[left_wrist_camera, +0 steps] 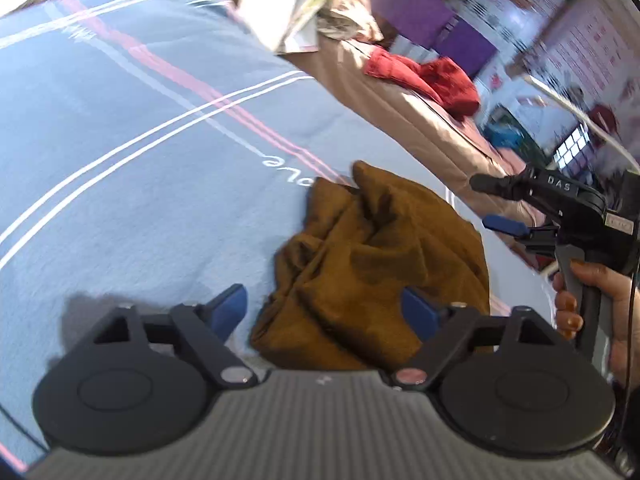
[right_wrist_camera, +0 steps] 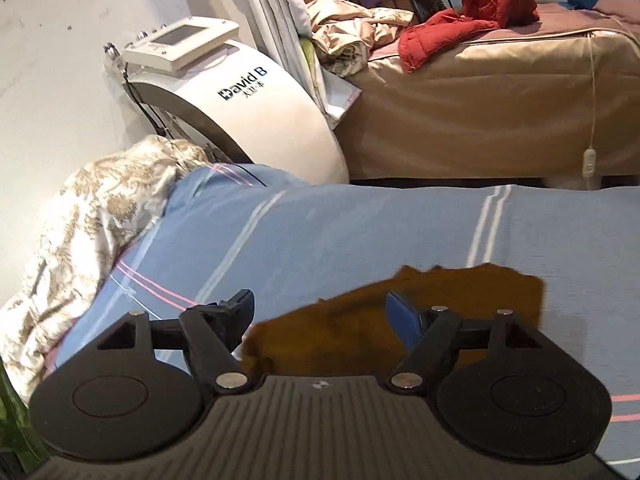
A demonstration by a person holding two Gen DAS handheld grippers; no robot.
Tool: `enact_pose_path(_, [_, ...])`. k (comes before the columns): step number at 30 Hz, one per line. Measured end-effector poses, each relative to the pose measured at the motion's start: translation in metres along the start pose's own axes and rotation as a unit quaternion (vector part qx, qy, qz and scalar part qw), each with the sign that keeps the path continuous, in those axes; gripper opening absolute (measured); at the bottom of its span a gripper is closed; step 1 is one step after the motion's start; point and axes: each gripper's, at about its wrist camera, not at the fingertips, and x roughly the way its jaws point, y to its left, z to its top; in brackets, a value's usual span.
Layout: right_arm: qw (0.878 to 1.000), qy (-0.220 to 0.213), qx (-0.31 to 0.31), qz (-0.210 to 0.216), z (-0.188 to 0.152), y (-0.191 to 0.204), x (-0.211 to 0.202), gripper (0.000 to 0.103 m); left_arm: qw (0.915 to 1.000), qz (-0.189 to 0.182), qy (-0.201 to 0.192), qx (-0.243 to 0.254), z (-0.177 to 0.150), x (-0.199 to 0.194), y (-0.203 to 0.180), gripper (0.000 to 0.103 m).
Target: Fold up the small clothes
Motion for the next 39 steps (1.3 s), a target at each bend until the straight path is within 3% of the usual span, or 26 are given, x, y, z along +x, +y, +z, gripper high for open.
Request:
enact_pose_path(1, [1.0,0.007,0.004,-0.008,-0.003,-0.012,-0.004,0.103,0.9997,0.005,0.002,0.023,0.0,0.003,-0.007,0.06])
enact_pose_path(2, [1.0,0.015,0.01,-0.014,-0.008,-0.023,-0.008,0.103,0.9989,0.009,0.003,0.047,0.001,0.004,-0.014,0.051])
enact_pose_path(7, [0.998,0.026,0.061,-0.019,-0.036,-0.05,-0.016,0.103,0.9938,0.031,0.008,0.106,0.001,0.016,-0.032,0.049])
enact_pose_path(9, [0.997,0.026,0.073,-0.014,-0.042,-0.05,-0.018,0.103,0.9938,0.024,0.027,0.105,0.003,0.023,-0.033,0.032])
enact_pose_path(10, [0.997,0.028,0.073,-0.014,-0.044,-0.05,-0.018,0.103,0.9933,0.025,0.034,0.108,0.003,0.026,-0.033,0.014])
enact_pose_path(11, [0.997,0.029,0.072,-0.014,-0.047,-0.049,-0.019,0.103,0.9935,0.024,0.035,0.105,0.004,0.027,-0.032,0.004])
enact_pose_path(14, [0.997,0.031,0.077,-0.008,-0.049,-0.047,-0.019,0.098,0.9959,0.02,0.033,0.082,0.006,0.024,-0.025,0.003])
enact_pose_path(18, [0.996,0.031,0.087,-0.003,-0.051,-0.05,-0.021,0.097,0.9966,0.022,-0.009,0.079,0.011,-0.021,-0.021,0.003])
enact_pose_path(21, [0.996,0.032,0.085,-0.014,-0.052,-0.053,-0.02,0.098,0.9991,-0.004,0.031,0.029,0.006,-0.03,-0.002,0.003])
enact_pose_path(22, [0.995,0.029,0.09,-0.018,-0.053,-0.055,-0.02,0.1,0.9992,0.005,0.035,0.018,0.002,-0.03,0.004,0.006])
enact_pose_path(24, [0.994,0.022,0.106,-0.029,-0.053,-0.06,-0.019,0.103,0.9982,0.041,0.041,0.018,-0.007,-0.025,0.012,0.022])
enact_pose_path(25, [0.993,0.019,0.114,-0.031,-0.054,-0.064,-0.019,0.103,0.998,0.038,0.051,-0.006,-0.01,-0.022,0.019,0.045])
enact_pose_path(26, [0.992,0.02,0.119,-0.03,-0.055,-0.066,-0.017,0.103,0.9974,0.016,0.059,-0.037,-0.012,-0.022,0.027,0.064])
enact_pose_path(27, [0.992,0.022,0.121,-0.031,-0.055,-0.067,-0.016,0.103,0.9957,-0.01,0.066,-0.065,-0.014,-0.02,0.034,0.068])
enact_pose_path(31, [0.991,0.02,0.13,-0.017,-0.06,-0.072,-0.012,0.103,0.9904,-0.038,0.068,-0.114,-0.018,-0.01,0.041,0.074])
enact_pose_path(36, [0.985,-0.012,0.174,0.021,-0.064,-0.083,-0.011,0.103,0.982,-0.058,0.054,-0.172,-0.02,0.016,0.034,0.073])
enact_pose_path(37, [0.982,-0.016,0.183,0.032,-0.065,-0.085,-0.01,0.103,0.9803,-0.065,0.051,-0.179,-0.02,0.021,0.032,0.071])
enact_pose_path(39, [0.977,-0.019,0.201,0.062,-0.065,-0.089,-0.004,0.103,0.9774,-0.062,0.04,-0.198,-0.021,0.032,0.033,0.055])
